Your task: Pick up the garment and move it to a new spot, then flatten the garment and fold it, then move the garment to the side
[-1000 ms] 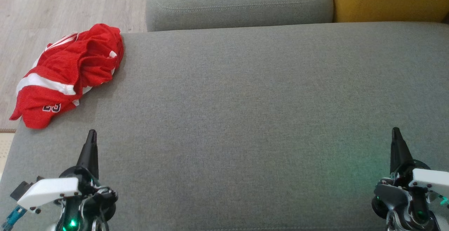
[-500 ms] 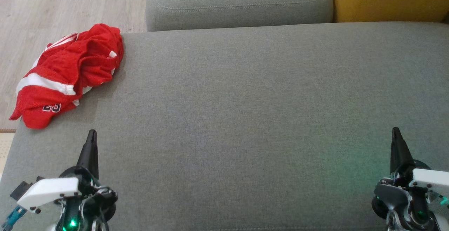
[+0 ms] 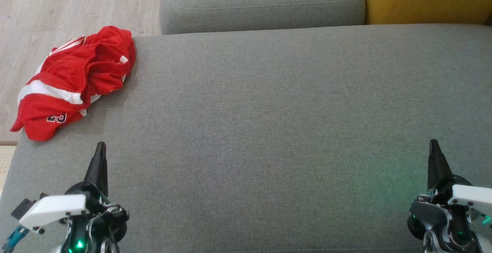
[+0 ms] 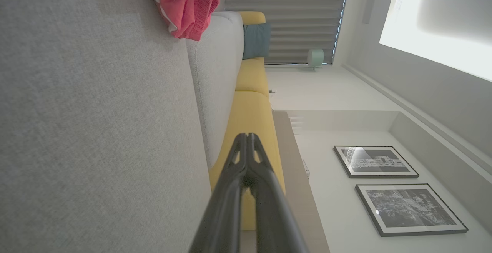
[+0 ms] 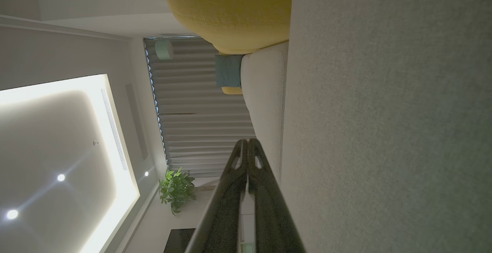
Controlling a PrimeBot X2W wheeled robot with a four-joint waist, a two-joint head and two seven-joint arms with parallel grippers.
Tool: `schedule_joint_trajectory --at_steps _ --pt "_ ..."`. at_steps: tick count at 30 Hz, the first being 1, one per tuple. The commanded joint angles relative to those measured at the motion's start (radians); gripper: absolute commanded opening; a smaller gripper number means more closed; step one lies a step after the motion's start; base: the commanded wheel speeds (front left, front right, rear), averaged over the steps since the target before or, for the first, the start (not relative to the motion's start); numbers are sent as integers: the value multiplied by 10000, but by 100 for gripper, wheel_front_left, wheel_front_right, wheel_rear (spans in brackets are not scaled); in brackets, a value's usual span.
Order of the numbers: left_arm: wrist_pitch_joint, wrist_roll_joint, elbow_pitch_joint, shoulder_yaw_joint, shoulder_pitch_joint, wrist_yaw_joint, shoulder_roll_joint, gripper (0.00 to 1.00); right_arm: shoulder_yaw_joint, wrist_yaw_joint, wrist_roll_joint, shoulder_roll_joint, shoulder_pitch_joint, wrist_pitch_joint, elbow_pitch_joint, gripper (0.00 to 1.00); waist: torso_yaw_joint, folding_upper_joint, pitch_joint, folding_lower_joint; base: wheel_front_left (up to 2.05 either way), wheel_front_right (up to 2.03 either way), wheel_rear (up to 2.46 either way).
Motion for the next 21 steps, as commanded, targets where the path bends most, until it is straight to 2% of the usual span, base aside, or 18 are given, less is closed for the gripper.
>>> schedule_joint_trajectory --at_steps 1,21 --pt "73 -16 -293 345 -513 -73 91 0 213 69 -14 -52 -536 56 -372 0 0 0 0 0 0 0 0" --pt "73 -16 -293 345 -513 -73 91 0 213 69 -14 -52 -536 56 -372 0 0 0 0 0 0 0 0"
